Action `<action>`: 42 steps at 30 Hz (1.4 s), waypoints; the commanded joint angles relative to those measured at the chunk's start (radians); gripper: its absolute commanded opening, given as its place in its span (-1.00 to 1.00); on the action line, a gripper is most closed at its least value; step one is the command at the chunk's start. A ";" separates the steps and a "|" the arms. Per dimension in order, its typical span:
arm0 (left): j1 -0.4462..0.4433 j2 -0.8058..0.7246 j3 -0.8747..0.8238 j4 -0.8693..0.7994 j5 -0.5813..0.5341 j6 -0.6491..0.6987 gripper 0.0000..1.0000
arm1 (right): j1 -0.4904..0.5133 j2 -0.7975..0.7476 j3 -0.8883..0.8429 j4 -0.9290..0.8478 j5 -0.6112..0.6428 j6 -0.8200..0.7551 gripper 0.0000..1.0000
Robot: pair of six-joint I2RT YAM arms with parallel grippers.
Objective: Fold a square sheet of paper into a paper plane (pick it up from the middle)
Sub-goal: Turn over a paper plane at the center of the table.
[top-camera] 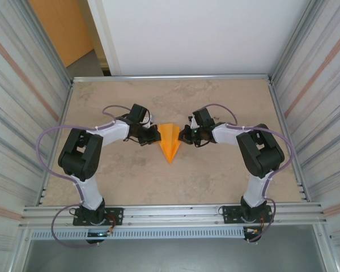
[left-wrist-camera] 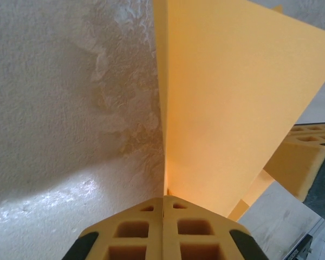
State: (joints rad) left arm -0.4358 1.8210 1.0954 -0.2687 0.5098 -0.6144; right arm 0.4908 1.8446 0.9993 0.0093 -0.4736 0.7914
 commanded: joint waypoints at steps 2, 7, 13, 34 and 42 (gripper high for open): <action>0.004 0.019 -0.023 0.035 0.035 0.039 -0.86 | -0.016 0.027 -0.025 0.023 -0.036 -0.022 -0.88; 0.006 0.041 -0.025 0.027 0.045 0.057 -0.83 | -0.023 0.040 -0.030 0.023 -0.049 -0.026 -0.81; 0.008 0.057 -0.018 0.008 0.034 0.081 -0.80 | -0.027 0.055 -0.029 0.004 -0.052 -0.038 -0.85; 0.012 -0.056 0.002 -0.078 -0.021 0.050 -0.53 | -0.040 0.061 -0.024 -0.002 -0.059 -0.037 -0.87; -0.040 -0.155 -0.074 -0.012 0.020 -0.039 -0.50 | -0.033 0.055 -0.022 0.001 -0.058 -0.030 -0.88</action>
State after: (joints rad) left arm -0.4469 1.6840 1.0496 -0.2939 0.4995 -0.6083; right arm 0.4557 1.8999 0.9756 0.0254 -0.5213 0.7734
